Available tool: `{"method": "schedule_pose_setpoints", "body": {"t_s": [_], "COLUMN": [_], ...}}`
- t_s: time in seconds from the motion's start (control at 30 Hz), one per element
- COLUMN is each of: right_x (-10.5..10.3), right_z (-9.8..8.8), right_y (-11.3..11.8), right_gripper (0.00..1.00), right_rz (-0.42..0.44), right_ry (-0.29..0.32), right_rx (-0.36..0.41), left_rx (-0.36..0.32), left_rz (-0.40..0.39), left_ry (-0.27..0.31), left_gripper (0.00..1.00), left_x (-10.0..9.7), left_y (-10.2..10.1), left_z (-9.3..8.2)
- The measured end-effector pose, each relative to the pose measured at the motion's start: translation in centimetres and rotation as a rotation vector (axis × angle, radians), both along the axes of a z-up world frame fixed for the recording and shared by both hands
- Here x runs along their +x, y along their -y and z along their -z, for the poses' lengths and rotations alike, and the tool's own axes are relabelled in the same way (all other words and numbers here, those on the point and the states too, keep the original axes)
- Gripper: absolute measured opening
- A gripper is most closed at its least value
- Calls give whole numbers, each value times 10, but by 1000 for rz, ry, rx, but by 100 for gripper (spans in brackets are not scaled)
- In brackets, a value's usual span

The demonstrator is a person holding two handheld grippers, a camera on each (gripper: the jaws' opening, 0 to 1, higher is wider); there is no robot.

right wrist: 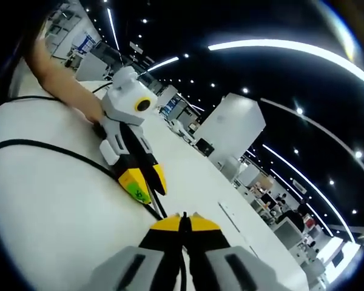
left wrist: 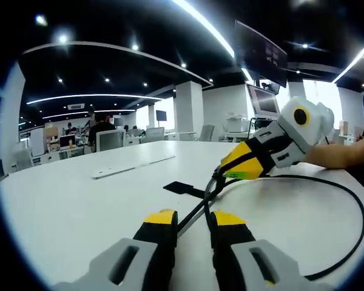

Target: Find the charging cable on the desk, coil it up and secure with Velcro.

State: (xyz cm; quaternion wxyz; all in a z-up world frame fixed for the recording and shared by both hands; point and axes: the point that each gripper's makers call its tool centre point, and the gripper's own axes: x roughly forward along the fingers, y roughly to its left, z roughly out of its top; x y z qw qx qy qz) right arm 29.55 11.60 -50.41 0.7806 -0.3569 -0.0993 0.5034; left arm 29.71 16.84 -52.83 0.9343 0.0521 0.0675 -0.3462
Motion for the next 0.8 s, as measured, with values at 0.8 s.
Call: {"method": "schedule_pose_setpoints", "body": {"t_s": [0.8], "right_x": [29], "right_z": [-1], "right_y": [-7], "right_gripper": [4], "right_rz": [23], "right_ry": [-153], "right_rx": [66], "left_rx": [5], "left_rz": [5], "left_ry": [8], "left_gripper": [21], "left_x": [0], "left_y": [3], "left_z": [-1]}}
